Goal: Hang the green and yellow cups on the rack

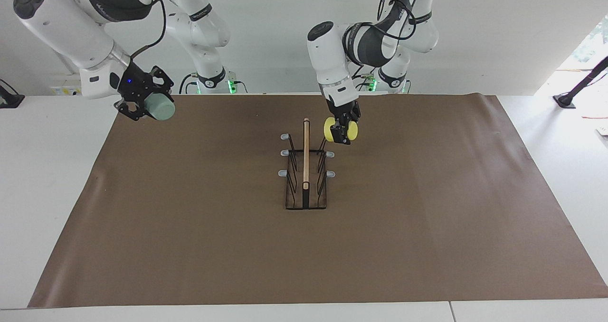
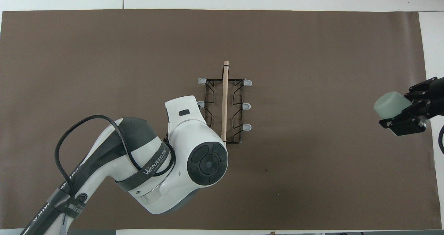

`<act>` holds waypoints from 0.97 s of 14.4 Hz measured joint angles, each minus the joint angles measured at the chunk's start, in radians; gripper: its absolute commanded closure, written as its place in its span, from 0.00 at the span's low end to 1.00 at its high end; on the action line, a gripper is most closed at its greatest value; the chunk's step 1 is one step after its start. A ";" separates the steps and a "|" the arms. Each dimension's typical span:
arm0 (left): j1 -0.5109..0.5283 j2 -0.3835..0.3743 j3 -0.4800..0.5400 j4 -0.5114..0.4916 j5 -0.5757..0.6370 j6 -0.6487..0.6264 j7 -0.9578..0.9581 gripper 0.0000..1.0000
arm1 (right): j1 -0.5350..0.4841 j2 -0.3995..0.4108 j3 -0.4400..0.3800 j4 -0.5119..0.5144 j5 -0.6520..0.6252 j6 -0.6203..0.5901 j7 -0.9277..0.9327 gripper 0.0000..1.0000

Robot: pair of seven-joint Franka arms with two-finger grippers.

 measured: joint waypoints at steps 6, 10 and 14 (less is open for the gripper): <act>-0.017 0.000 0.000 0.002 0.006 0.030 -0.032 0.51 | -0.007 -0.007 0.000 -0.034 0.467 0.013 0.009 1.00; -0.017 0.001 0.000 0.001 0.006 0.047 -0.051 0.25 | -0.006 -0.065 0.001 -0.202 0.751 0.193 -0.163 1.00; -0.016 0.002 0.000 0.002 0.005 0.070 -0.053 0.23 | 0.060 -0.149 0.008 -0.398 1.009 0.340 -0.352 1.00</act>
